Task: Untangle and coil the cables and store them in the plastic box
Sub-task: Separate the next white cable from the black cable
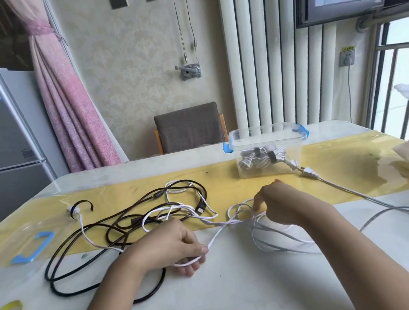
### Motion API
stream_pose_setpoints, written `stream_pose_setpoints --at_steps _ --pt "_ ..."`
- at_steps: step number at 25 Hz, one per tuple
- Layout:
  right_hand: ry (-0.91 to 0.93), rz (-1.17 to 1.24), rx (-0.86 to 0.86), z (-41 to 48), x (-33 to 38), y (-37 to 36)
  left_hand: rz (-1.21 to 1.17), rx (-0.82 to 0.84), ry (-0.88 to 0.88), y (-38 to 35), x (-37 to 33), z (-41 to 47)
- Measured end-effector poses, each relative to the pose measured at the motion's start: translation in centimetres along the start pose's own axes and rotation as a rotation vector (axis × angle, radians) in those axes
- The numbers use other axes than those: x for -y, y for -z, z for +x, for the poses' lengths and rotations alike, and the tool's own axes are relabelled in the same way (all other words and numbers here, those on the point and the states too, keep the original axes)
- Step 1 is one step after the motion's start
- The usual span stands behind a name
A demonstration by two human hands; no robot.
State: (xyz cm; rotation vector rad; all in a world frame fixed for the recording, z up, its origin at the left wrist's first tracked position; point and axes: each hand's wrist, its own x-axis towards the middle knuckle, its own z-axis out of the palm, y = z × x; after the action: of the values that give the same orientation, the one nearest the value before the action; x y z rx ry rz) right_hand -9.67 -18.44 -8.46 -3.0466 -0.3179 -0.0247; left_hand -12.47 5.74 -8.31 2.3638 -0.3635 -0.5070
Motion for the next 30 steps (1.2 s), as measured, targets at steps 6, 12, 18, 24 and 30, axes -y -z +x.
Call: stream_pose_setpoints --at_steps 6,12,18,24,30 --pt "0.103 0.046 -0.002 0.2 1.9 0.1 0.027 -0.58 -0.422 -1.6 -0.6 2.7" --pt "0.19 0.558 0.141 -0.6 2.8 1.1 0.162 -0.524 -0.58 -3.5 0.4 4.6" --pt "0.313 1.048 0.018 -1.1 3.1 2.1 0.111 -0.999 -0.751 -2.9 -0.9 3.4" --pt "0.275 1.215 0.089 -1.8 4.2 2.6 0.371 -1.129 -0.782 -2.9 -1.4 2.8" --pt "0.23 1.198 0.091 -1.7 4.1 2.8 0.208 -1.115 -0.784 -2.8 -2.1 2.3"
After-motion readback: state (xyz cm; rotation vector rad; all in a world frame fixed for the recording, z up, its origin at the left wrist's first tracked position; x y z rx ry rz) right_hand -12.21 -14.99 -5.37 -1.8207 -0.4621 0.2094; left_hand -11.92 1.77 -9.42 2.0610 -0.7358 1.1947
